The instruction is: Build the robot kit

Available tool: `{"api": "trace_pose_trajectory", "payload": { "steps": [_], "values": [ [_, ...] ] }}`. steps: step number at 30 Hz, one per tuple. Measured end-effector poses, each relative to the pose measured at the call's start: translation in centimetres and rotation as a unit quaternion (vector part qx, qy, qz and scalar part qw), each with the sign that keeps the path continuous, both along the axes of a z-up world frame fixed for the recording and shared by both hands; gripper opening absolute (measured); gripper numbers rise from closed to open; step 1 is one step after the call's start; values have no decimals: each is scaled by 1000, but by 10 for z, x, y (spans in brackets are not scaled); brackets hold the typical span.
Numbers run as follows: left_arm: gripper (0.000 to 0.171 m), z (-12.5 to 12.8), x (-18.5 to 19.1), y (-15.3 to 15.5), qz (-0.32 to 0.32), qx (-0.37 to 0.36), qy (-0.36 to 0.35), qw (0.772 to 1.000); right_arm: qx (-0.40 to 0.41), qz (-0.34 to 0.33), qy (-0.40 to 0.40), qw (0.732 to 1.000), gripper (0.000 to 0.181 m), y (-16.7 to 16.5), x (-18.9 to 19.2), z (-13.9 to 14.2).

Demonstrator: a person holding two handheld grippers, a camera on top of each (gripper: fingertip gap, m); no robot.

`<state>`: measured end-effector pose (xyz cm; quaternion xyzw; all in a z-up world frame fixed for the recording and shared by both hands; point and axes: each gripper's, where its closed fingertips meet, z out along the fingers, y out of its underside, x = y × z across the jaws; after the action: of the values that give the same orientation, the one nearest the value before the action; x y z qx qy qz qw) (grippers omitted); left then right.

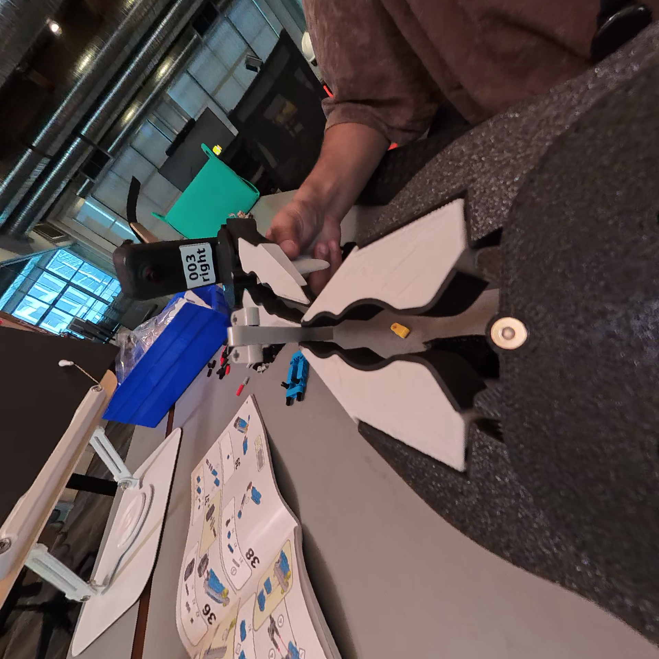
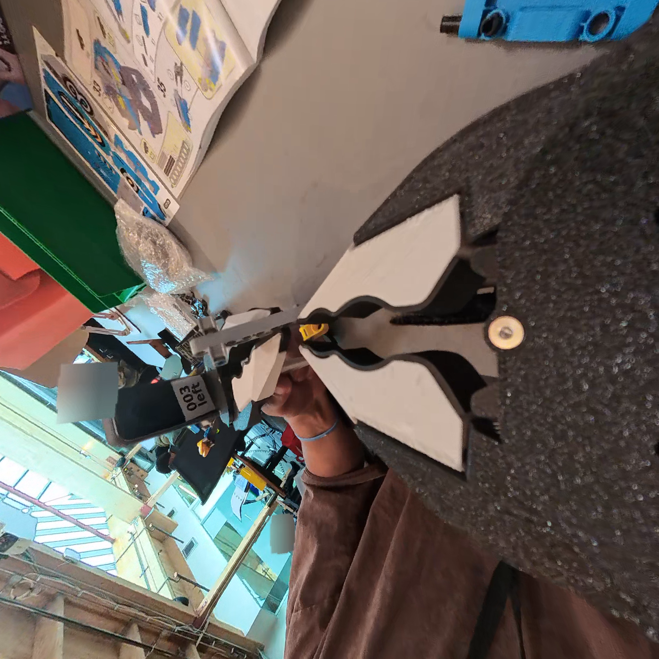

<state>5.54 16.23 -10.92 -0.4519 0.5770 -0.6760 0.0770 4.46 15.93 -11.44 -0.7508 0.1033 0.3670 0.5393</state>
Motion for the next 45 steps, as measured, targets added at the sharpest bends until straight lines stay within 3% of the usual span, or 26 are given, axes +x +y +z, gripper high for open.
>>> {"api": "trace_pose_trajectory", "payload": {
  "steps": [3,6,28,37,45],
  "values": [
    [7,3,-1,0,-2,-4,-6,1000,11,-4,-29,1000,10,1,2,2],
    [6,4,-3,-2,-8,-5,-9,1000,0,-23,-91,996,28,1,9,-4],
    [7,-4,8,17,29,-37,27,999,-25,-37,-200,979,25,1,13,-14],
    [7,-8,8,16,28,-32,37,998,-35,-47,-291,955,22,2,14,-19],
    [7,-8,8,15,26,-35,41,998,-32,-59,-390,919,16,2,14,-18]
  ]
}}
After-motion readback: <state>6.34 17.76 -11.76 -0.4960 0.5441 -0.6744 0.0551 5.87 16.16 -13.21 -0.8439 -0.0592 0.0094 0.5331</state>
